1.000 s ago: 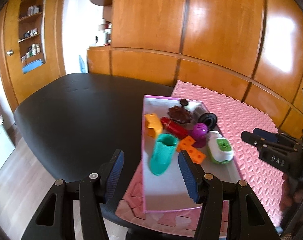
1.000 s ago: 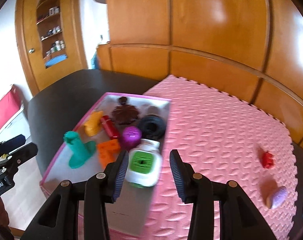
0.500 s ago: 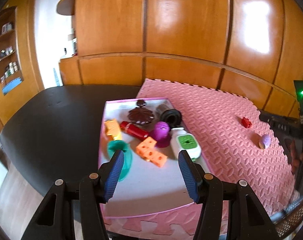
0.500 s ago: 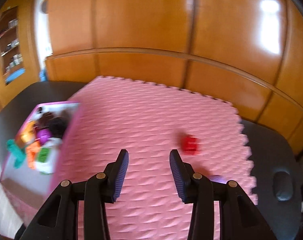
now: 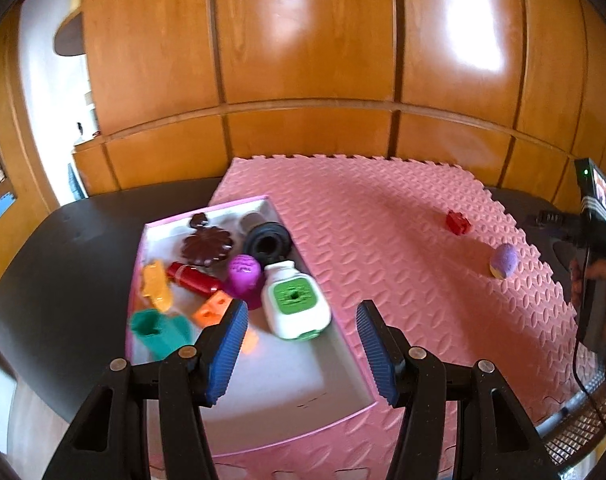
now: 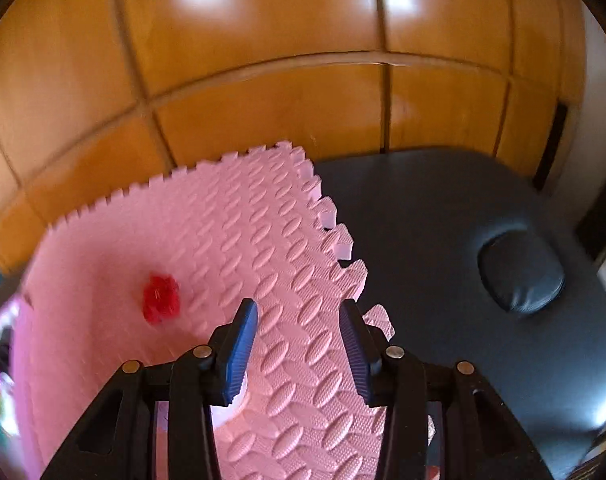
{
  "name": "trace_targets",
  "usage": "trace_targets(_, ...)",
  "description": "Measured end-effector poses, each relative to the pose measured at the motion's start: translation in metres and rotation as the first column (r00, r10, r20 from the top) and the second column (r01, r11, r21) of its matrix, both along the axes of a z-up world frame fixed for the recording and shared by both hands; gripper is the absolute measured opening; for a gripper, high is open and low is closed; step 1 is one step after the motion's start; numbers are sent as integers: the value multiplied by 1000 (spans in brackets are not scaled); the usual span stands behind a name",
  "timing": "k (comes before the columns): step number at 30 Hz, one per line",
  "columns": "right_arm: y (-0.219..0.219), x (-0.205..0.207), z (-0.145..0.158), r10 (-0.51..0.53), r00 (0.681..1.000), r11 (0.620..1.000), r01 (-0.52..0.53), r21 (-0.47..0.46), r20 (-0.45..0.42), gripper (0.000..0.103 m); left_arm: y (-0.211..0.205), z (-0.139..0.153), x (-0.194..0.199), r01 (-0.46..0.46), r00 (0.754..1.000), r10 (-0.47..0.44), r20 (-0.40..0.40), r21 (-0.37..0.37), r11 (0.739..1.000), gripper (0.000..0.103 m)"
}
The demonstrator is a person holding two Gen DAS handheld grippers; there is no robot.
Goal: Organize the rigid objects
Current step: 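Move both grippers back toward the remaining toys on the pink mat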
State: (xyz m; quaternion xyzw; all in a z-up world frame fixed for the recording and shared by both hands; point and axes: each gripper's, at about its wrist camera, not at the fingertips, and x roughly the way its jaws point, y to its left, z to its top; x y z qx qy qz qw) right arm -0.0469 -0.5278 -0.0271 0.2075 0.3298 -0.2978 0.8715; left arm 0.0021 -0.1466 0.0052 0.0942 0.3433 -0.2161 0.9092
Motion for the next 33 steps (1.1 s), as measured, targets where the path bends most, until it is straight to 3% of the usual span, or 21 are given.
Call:
trace_targets(5,-5,-1,-4,-19,1000,999,20,48,-21,43,-21,-8,1,38,999,-37,-23,21,999,58)
trace_targets(33,-14,-5,-11,-85,995,992,89,90,-48,43,-87,-40,13,170,974,-160,-161,53,984,61)
